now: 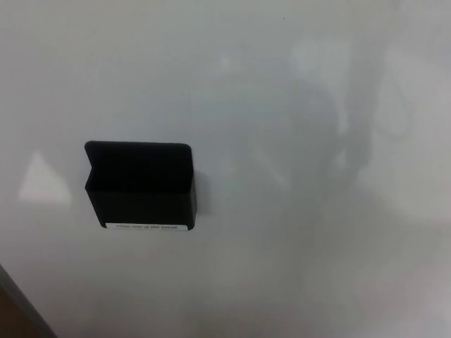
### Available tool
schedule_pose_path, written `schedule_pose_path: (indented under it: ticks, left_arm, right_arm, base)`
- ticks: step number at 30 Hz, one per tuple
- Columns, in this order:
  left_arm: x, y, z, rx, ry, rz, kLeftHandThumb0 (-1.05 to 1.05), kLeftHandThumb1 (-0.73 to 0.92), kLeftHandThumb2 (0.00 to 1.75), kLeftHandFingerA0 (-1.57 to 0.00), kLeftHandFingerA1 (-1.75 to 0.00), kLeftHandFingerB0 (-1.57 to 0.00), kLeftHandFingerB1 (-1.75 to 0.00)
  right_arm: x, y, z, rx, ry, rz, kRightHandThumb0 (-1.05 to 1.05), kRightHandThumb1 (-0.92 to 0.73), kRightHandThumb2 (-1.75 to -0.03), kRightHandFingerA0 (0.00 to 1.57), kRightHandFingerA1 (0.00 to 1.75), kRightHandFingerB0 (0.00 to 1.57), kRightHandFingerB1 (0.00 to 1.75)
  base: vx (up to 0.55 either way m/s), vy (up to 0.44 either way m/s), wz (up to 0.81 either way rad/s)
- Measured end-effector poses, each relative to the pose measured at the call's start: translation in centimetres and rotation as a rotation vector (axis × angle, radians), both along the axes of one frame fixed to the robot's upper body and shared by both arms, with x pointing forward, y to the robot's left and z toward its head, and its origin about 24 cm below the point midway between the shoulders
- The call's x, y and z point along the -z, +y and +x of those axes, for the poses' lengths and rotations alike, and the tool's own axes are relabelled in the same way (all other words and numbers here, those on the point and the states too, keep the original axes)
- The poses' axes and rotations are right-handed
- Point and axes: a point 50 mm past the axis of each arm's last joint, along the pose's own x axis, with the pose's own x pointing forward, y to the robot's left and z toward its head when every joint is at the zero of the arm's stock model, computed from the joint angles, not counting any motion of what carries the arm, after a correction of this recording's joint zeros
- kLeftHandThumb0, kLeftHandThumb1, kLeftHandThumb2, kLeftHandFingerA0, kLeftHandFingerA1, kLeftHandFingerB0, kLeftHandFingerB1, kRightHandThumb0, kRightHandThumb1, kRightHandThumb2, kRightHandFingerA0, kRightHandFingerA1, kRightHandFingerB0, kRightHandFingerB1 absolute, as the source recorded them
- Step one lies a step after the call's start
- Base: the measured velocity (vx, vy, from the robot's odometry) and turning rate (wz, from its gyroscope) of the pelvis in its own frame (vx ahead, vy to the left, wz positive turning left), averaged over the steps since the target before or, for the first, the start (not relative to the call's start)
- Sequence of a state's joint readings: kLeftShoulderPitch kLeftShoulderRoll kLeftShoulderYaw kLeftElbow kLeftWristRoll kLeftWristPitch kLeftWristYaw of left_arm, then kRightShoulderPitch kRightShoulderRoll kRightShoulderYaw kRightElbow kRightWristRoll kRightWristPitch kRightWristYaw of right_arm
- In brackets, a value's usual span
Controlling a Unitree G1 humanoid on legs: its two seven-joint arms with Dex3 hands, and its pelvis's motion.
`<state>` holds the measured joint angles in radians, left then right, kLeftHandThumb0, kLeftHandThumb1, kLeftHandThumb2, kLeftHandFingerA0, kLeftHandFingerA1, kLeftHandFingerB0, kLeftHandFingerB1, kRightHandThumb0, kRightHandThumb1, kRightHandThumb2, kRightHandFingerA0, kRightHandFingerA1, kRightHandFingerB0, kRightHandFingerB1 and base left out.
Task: A magnetic marker holder is on the left hand side of the white board, the robot put the index and middle finger into the opening of the container and pull off the magnetic holder and hand it to a human on the left hand side.
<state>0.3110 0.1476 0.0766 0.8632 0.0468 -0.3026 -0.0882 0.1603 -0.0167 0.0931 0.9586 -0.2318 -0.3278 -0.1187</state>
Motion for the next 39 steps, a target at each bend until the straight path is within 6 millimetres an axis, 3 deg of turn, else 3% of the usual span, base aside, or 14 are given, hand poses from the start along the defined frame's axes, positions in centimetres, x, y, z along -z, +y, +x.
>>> schedule_pose_path:
  ticks: [4,10,13,16,17,24,25,26,30,31,32,35,36,39]
  left_arm:
    - [-0.6,0.1,0.4,-0.001,-0.066,-0.002,-0.38,0.5,0.55,-0.56,-0.38,-0.52,-0.36]
    - [-3.4,0.1,2.8,0.052,-0.288,0.0,-0.34,0.51,0.56,-0.5,-0.38,-0.45,-0.34]
    - [-5.7,0.3,4.5,0.096,-0.425,0.009,-0.36,0.51,0.55,-0.5,-0.39,-0.42,-0.33]
    - [-8.5,0.6,6.2,0.156,-0.56,0.031,-0.43,0.43,0.68,-0.43,-0.46,-0.35,-0.42]
    - [-9.7,0.7,6.9,0.182,-0.611,0.045,-0.38,0.51,0.56,-0.43,-0.37,-0.35,-0.32]
    - [-16.7,1.1,10.1,0.371,-0.852,0.144,-0.43,0.49,0.55,-0.39,-0.35,-0.31,-0.31]
    - [-18.5,0.9,10.9,0.438,-0.904,0.17,-0.43,0.49,0.55,-0.39,-0.35,-0.31,-0.31]
    - [-19.5,0.8,11.4,0.474,-0.931,0.187,-0.5,0.4,0.67,-0.34,-0.43,-0.28,-0.39]
    - [-25.4,-0.4,14.0,0.696,-1.072,0.287,-0.51,0.4,0.67,-0.34,-0.43,-0.28,-0.4]
    - [-25.9,-0.5,14.3,0.716,-1.083,0.298,-0.49,0.39,0.66,-0.33,-0.43,-0.28,-0.39]
    - [-28.5,-1.3,15.4,0.814,-1.132,0.357,-0.49,0.39,0.66,-0.33,-0.43,-0.28,-0.39]
    - [-30.6,-2.1,16.4,0.902,-1.149,0.401,-0.49,0.39,0.66,-0.33,-0.43,-0.28,-0.39]
    - [-30.9,-2.3,16.6,0.922,-1.142,0.407,-0.38,0.47,0.55,-0.35,-0.35,-0.29,-0.31]
    - [-31.5,-2.5,17.0,0.958,-1.113,0.427,-0.4,0.41,0.61,-0.31,-0.41,-0.28,-0.36]
  right_arm:
    - [-0.3,0.7,0.4,-0.004,-0.055,0.018,-0.55,-0.59,-0.89,0.7,0.62,0.43,0.53]
    - [-0.9,1.5,1.3,-0.01,-0.164,0.037,-0.55,-0.59,-0.89,0.7,0.62,0.43,0.53]
    - [-1.2,1.8,1.7,-0.016,-0.209,0.043,-0.55,-0.59,-0.89,0.71,0.63,0.44,0.53]
    - [-1.5,2.1,1.9,-0.018,-0.248,0.049,-0.55,-0.59,-0.89,0.71,0.63,0.44,0.53]
    - [-1.6,2.2,1.9,-0.019,-0.258,0.051,-0.52,-0.72,-0.61,0.79,0.5,0.48,0.4]
    - [-1.9,2.4,2.1,-0.02,-0.308,0.053,-0.5,-0.72,-0.61,0.82,0.5,0.5,0.4]
    - [-1.9,2.4,2.1,-0.019,-0.32,0.052,-0.5,-0.72,-0.61,0.82,0.5,0.5,0.4]
    - [-2.0,2.4,2.1,-0.018,-0.326,0.052,-0.51,-0.71,-0.61,0.8,0.51,0.52,0.41]
    - [-2.2,2.2,2.0,-0.01,-0.369,0.042,-0.49,-0.7,-0.59,0.8,0.5,0.53,0.4]
    - [-2.2,2.2,2.0,-0.01,-0.374,0.04,-0.52,-0.64,-0.64,0.78,0.54,0.51,0.43]
    - [-2.4,2.0,2.0,-0.007,-0.398,0.034,-0.52,-0.64,-0.64,0.78,0.54,0.51,0.43]
    - [-2.6,1.6,1.9,-0.003,-0.426,0.019,-0.52,-0.64,-0.64,0.78,0.54,0.51,0.43]
    - [-2.6,1.5,1.8,-0.003,-0.435,0.013,-0.49,-0.7,-0.61,0.8,0.52,0.55,0.42]
    - [-2.7,1.4,1.8,-0.005,-0.454,0.005,-0.5,-0.69,-0.61,0.78,0.52,0.56,0.43]
  base:
    - [0.0,0.0,0.0]
    - [0.0,0.0,0.0]
    - [0.0,0.0,0.0]
    - [0.0,0.0,0.0]
    - [0.0,0.0,0.0]
    - [0.0,0.0,0.0]
    - [0.0,0.0,0.0]
    - [0.0,0.0,0.0]
    - [0.0,0.0,0.02]
    - [0.0,0.0,0.0]
    - [0.0,0.0,0.0]
    - [0.0,0.0,0.0]
    - [0.0,0.0,0.0]
    - [0.0,0.0,0.0]
